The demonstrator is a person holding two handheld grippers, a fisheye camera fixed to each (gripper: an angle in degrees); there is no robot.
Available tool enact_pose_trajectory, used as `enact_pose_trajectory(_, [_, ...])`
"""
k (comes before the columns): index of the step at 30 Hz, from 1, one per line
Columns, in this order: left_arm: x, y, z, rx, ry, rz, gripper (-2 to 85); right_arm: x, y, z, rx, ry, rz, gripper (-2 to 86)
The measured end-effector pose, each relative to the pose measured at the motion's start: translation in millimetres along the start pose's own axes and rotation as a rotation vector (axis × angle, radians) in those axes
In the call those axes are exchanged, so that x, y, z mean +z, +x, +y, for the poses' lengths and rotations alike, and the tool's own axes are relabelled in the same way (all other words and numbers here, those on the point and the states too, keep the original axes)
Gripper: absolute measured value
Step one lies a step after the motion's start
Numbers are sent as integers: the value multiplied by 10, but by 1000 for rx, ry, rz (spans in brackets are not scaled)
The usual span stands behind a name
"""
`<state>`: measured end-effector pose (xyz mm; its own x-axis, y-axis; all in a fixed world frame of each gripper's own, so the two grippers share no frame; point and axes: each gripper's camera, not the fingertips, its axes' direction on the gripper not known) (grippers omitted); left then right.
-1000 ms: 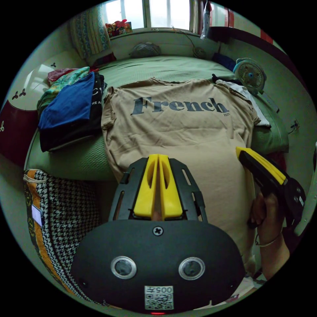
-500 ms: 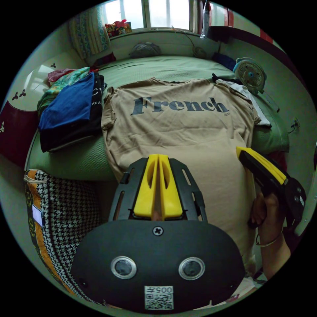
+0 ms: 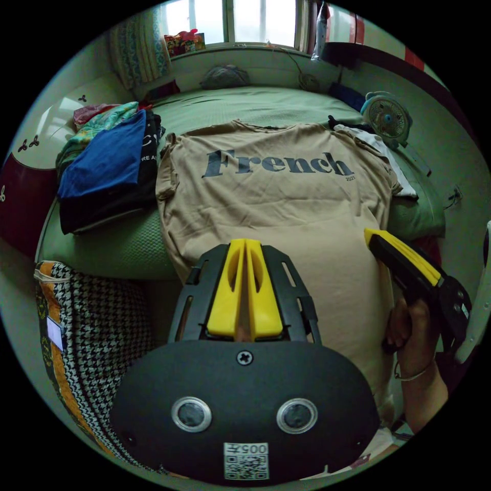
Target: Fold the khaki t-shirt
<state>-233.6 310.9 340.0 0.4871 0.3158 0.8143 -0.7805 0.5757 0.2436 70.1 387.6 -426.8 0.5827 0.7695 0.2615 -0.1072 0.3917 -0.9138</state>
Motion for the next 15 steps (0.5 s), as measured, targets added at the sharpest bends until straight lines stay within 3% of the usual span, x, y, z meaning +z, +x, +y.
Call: enact_pose_trajectory(15, [6,11,-10,3,0,0,-6,-16,51,20,10,1,-13,-9])
